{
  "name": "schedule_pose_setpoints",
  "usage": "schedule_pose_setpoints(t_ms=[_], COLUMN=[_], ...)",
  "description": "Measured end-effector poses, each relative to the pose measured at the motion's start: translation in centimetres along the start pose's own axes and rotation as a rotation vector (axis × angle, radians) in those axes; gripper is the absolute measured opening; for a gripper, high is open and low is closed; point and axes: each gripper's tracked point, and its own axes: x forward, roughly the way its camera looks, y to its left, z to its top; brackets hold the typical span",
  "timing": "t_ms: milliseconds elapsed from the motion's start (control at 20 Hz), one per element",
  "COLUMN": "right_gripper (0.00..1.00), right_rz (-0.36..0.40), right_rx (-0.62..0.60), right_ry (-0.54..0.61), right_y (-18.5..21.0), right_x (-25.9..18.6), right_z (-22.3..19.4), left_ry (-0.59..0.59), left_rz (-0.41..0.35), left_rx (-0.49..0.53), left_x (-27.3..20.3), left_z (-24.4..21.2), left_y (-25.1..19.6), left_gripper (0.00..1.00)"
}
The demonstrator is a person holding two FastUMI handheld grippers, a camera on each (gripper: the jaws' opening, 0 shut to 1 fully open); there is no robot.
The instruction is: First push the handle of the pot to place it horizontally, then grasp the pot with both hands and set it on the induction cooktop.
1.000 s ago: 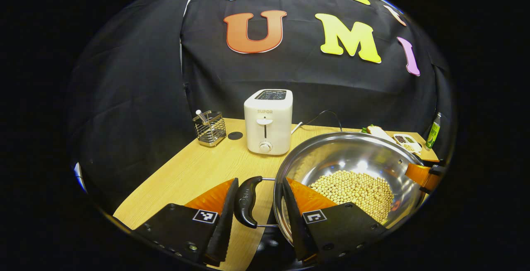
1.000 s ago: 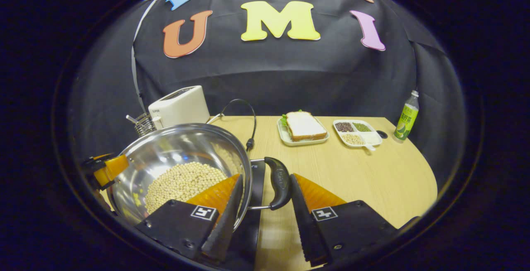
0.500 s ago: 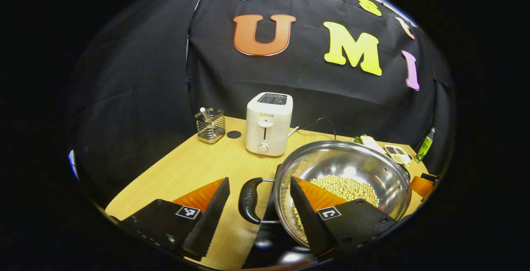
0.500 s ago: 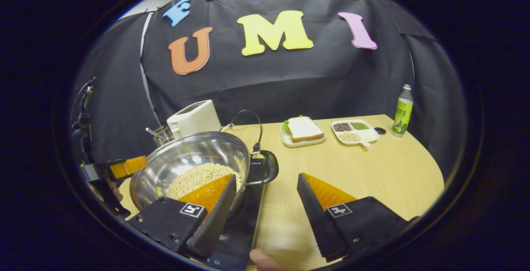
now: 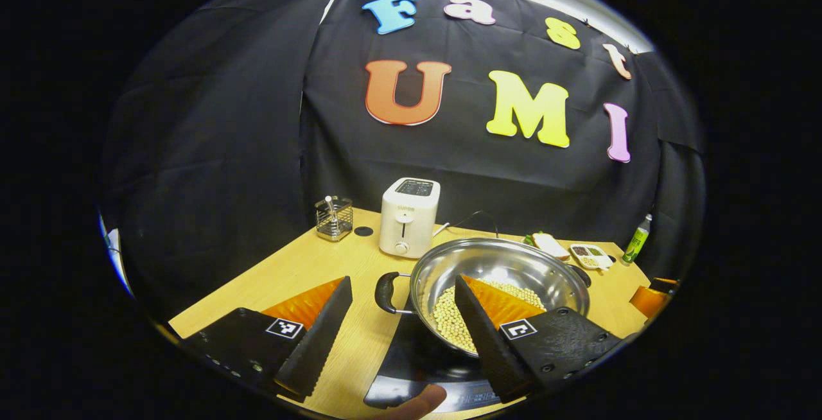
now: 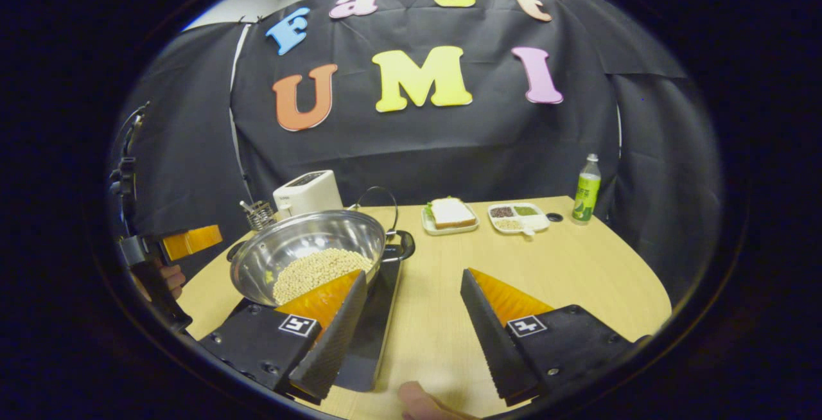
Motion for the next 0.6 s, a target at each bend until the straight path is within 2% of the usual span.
schedule_pose_setpoints(t_ms=[200,350,550,600], right_gripper=[0.94,0.94,0.99,0.97], right_rz=[0.009,-0.044,-0.062,-0.069], right_rx=[-0.020,-0.030,0.005,0.017], right_ry=[-0.053,-0.152,-0.262,-0.280], right_y=[-0.4,-2.6,-4.4,-5.1], right_x=[-5.2,-9.4,-14.9,-16.0], right_z=[1.6,4.7,7.8,8.3], left_ry=[-0.060,-0.134,-0.203,-0.213], left_rz=[-0.040,-0.062,-0.085,-0.097], left_rx=[0.024,0.043,0.049,0.051], left_x=[-5.3,-9.0,-13.1,-14.2], left_z=[2.1,4.6,7.0,7.4], left_y=[-2.3,-3.6,-4.8,-5.3], left_gripper=[0.95,0.95,0.95,0.95])
